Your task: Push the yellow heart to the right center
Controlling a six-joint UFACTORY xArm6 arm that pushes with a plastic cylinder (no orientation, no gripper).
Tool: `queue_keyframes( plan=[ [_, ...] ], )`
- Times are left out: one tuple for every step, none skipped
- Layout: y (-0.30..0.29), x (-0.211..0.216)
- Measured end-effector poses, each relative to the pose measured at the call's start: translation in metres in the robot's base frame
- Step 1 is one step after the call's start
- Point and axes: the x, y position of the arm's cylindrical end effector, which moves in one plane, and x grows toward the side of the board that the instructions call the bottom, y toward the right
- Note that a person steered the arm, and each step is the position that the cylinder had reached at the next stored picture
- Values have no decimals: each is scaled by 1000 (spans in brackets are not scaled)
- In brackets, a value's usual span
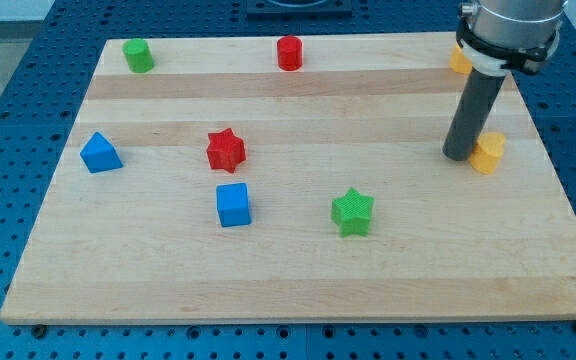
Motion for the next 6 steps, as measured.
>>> queue_keyframes(
  plan=[
    [3,3],
    [8,5],
    [11,5],
    [13,7],
    [13,8],
    [13,9]
  ],
)
